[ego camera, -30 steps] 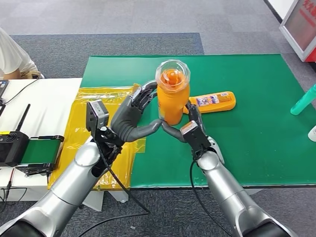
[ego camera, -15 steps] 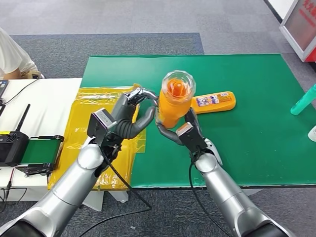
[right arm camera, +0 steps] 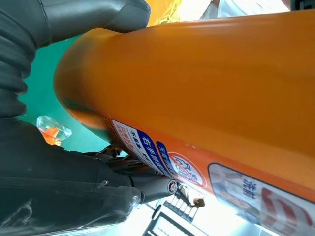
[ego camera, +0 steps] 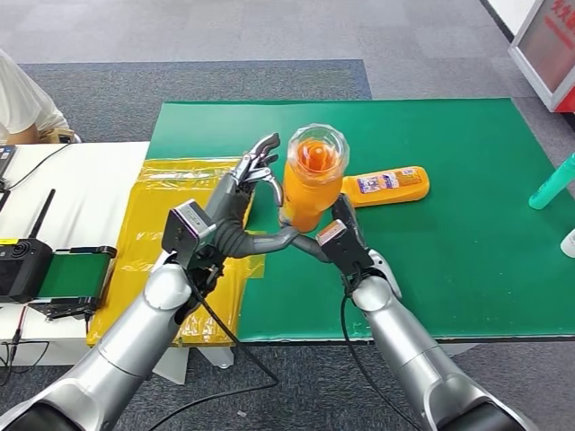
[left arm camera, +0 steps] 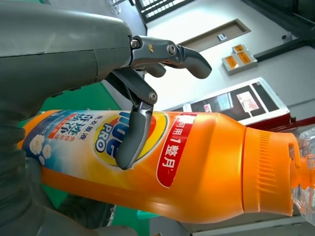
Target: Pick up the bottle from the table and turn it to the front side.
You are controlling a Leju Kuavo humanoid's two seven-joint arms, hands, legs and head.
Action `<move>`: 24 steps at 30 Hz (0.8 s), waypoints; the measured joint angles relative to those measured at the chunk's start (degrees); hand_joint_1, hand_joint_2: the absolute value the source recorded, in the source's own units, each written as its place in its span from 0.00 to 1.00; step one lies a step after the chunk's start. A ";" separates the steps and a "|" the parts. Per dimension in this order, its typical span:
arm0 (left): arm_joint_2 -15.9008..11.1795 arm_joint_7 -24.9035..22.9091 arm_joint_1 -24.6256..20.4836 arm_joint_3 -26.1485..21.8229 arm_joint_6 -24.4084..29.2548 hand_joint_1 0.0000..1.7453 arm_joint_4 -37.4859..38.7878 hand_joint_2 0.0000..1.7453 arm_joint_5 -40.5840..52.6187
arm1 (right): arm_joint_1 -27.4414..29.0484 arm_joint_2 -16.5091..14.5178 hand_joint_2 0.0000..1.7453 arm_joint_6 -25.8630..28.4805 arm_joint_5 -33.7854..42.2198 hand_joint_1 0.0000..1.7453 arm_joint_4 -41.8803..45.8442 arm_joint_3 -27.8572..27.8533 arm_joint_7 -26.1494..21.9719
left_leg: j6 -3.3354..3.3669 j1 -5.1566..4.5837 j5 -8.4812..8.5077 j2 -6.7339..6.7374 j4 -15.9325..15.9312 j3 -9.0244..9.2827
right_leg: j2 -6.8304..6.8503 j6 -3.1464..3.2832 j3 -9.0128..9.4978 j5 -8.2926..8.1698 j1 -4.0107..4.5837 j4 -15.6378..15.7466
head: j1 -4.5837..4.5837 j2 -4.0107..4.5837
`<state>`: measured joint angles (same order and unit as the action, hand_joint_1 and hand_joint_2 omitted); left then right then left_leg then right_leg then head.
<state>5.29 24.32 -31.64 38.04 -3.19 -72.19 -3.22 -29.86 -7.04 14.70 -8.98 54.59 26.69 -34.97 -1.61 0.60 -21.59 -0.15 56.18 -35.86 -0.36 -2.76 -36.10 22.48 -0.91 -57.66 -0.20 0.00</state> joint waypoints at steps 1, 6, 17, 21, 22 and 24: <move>0.00 -0.13 0.01 0.03 -0.08 0.00 0.00 1.00 -0.10 | -0.02 -0.02 1.00 -0.10 0.00 1.00 -0.09 0.00 0.00 | 0.00 0.00 0.00 0.00 0.00 0.00 | 0.00 0.00 0.00 0.00 0.00 0.00 | 0.00 0.00; 0.00 -0.42 0.02 0.20 -0.34 0.00 0.00 1.00 -0.49 | -0.09 -0.14 1.00 -0.30 -0.05 1.00 -0.43 0.00 0.00 | 0.00 0.00 0.00 0.00 0.00 0.00 | 0.00 0.00 0.00 0.00 0.00 0.00 | -0.01 0.00; -0.98 0.14 3.84 0.77 -0.76 0.00 -4.08 1.00 -0.50 | -1.68 -0.15 1.00 1.33 1.26 1.00 -4.17 -1.46 -0.40 | 0.00 0.00 0.00 0.00 0.00 0.00 | 0.00 0.00 -0.01 0.00 0.00 0.00 | 0.00 0.00; -2.36 0.42 6.02 1.08 0.94 0.00 -7.21 1.00 -0.07 | -2.13 0.22 1.00 2.08 2.58 1.00 -6.25 -3.83 -1.39 | 0.00 0.00 -0.01 0.00 0.00 0.00 | 0.00 0.00 -0.01 0.00 0.00 0.00 | -0.01 0.00; -2.75 0.43 6.45 1.08 1.33 0.00 -7.78 1.00 0.06 | -2.13 0.38 1.00 2.21 2.83 1.00 -6.56 -4.43 -1.54 | 0.00 0.00 -0.01 0.00 0.00 0.00 | 0.00 0.00 -0.01 0.00 0.00 0.00 | 0.00 0.00; -3.54 0.43 7.27 0.95 1.84 0.00 -8.68 1.00 0.18 | -2.14 0.75 1.00 2.39 3.04 1.00 -7.04 -5.65 -1.67 | 0.00 0.00 0.00 0.00 0.00 0.00 | 0.00 0.00 0.00 0.00 0.00 0.00 | -0.01 0.00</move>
<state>1.75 24.74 -24.37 38.98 -1.35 -80.88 -3.05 -32.00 -6.29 17.09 -5.94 47.55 21.04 -36.64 -1.61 0.60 -21.59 -0.15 56.18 -35.86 -0.36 -2.76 -36.10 22.48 -0.91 -57.66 -0.21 0.00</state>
